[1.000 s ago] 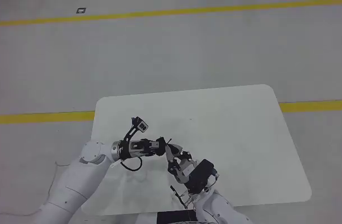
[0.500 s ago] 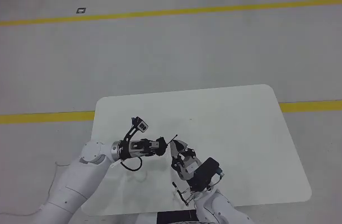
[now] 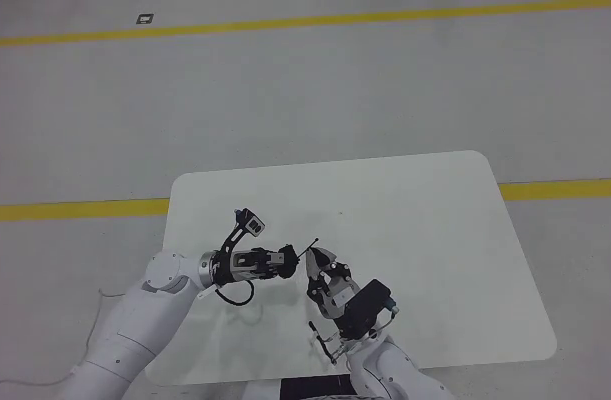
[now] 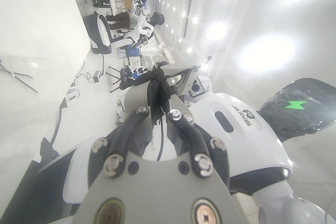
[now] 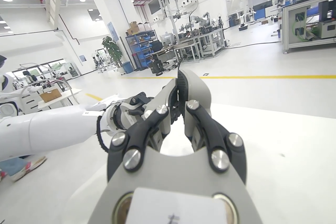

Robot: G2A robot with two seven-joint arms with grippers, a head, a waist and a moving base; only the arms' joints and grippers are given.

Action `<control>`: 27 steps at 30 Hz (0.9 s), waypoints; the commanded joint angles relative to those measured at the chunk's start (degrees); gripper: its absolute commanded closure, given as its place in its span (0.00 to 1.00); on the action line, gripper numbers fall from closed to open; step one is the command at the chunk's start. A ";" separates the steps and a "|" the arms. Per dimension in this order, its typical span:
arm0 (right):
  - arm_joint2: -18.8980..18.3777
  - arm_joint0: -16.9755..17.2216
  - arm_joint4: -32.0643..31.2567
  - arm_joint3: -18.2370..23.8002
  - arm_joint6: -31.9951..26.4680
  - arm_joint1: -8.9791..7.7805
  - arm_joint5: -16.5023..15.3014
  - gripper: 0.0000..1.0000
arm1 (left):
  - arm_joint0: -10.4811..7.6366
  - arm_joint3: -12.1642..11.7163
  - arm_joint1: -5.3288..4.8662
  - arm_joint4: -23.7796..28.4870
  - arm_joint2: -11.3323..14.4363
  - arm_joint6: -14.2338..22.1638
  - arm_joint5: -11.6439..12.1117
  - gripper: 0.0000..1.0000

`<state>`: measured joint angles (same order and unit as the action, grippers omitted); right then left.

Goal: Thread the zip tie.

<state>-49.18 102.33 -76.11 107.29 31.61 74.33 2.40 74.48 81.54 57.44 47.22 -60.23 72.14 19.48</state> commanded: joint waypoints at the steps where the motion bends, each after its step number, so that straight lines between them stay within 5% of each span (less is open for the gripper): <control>1: -0.03 -0.02 0.11 -0.10 0.06 0.01 -0.04 1.00 | 0.00 0.00 0.00 0.00 0.00 0.00 0.00 1.00; 21: -0.13 -0.24 0.04 -0.07 -0.23 0.03 0.01 1.00 | 0.00 0.00 0.00 0.00 0.00 0.00 0.00 1.00; 27: -0.35 -0.48 -3.89 -0.01 0.16 -0.01 2.22 1.00 | 0.00 0.00 0.00 0.00 0.00 0.00 0.00 1.00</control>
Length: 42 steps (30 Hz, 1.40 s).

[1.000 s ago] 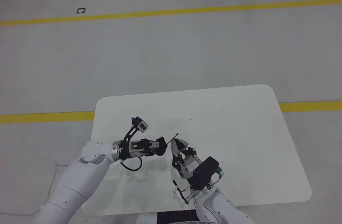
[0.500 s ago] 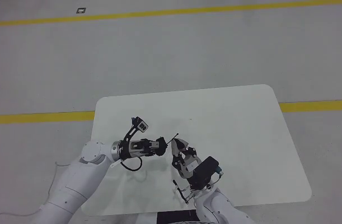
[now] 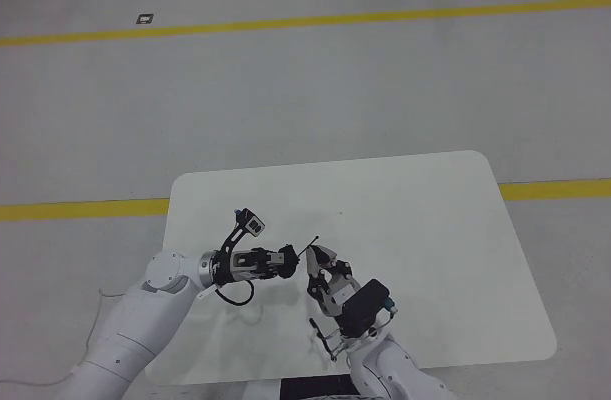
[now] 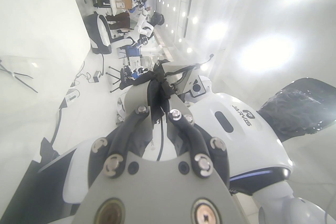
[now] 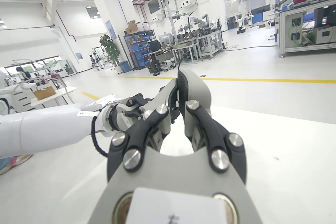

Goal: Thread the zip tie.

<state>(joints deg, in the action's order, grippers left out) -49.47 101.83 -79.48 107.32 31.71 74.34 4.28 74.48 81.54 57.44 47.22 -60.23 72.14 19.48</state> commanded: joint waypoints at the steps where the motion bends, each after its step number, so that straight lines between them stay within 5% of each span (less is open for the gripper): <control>1: -0.17 0.05 -1.06 -0.12 0.11 -0.04 0.65 1.00 | 0.00 0.00 0.00 0.00 0.00 0.00 0.00 1.00; 16: -1.49 1.52 -3.86 -0.48 0.98 -0.49 1.05 1.00 | 0.00 0.00 0.00 0.00 0.00 0.00 0.00 1.00; 42: -2.38 2.77 1.62 1.04 2.22 -0.36 0.35 1.00 | 0.00 0.00 0.00 0.00 0.00 0.00 0.00 1.00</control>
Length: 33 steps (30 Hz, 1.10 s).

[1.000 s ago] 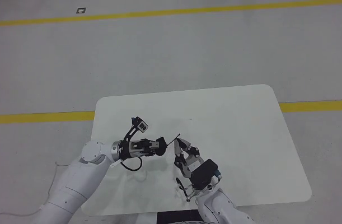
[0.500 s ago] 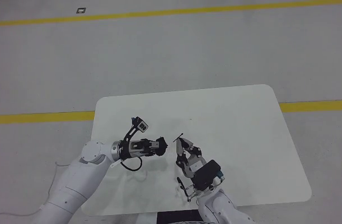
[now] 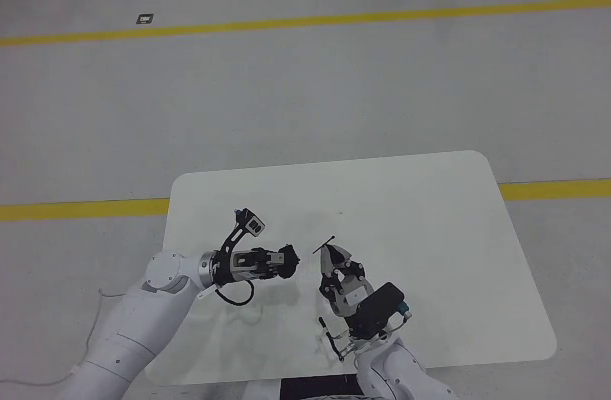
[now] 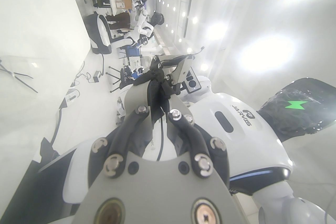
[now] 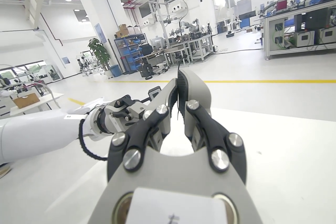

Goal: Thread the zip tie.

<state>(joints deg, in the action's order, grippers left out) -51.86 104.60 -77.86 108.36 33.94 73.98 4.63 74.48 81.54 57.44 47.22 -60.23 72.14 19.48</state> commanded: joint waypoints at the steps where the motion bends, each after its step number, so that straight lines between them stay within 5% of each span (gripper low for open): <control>1: 0.00 0.00 0.00 0.00 0.00 0.00 0.01 1.00 | 0.00 0.00 0.00 0.00 0.00 0.00 0.00 1.00; 5: 0.00 0.00 0.00 0.00 0.00 0.00 0.01 1.00 | 0.23 1.36 0.06 -0.44 -0.34 -1.81 0.00 1.00; 18: 0.00 0.00 0.00 0.00 0.00 0.00 0.01 1.00 | 4.85 6.84 1.73 -3.64 -10.84 -1.65 0.00 1.00; 33: 0.00 0.00 0.00 0.00 0.00 0.00 0.01 1.00 | 5.09 6.94 1.88 -3.72 -11.18 -1.58 0.00 1.00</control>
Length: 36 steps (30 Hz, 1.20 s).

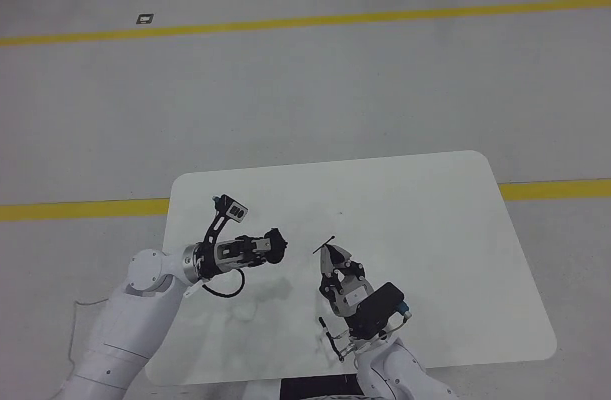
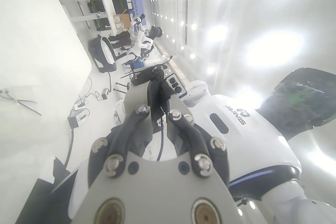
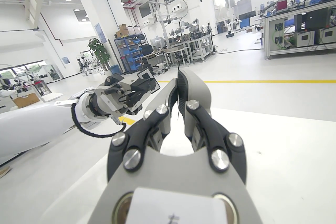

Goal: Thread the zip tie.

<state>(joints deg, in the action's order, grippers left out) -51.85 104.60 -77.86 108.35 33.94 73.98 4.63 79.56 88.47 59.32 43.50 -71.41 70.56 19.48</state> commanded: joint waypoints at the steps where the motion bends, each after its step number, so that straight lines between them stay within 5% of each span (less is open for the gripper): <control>1: 0.00 0.00 0.00 0.00 0.00 0.00 0.00 1.00 | 0.00 0.00 0.00 0.00 0.00 0.00 0.00 1.00; 23: 0.00 0.00 0.00 0.00 0.00 0.00 0.00 1.00 | 0.00 0.00 0.00 0.00 0.00 0.00 0.00 1.00; 36: 0.00 0.00 0.00 0.00 0.00 0.00 0.00 1.00 | 0.00 0.94 0.51 -5.78 -1.71 -2.31 0.00 1.00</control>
<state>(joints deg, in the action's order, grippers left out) -51.85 104.60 -77.86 108.35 33.94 73.98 4.63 79.51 89.27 59.72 38.18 -72.99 68.21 19.48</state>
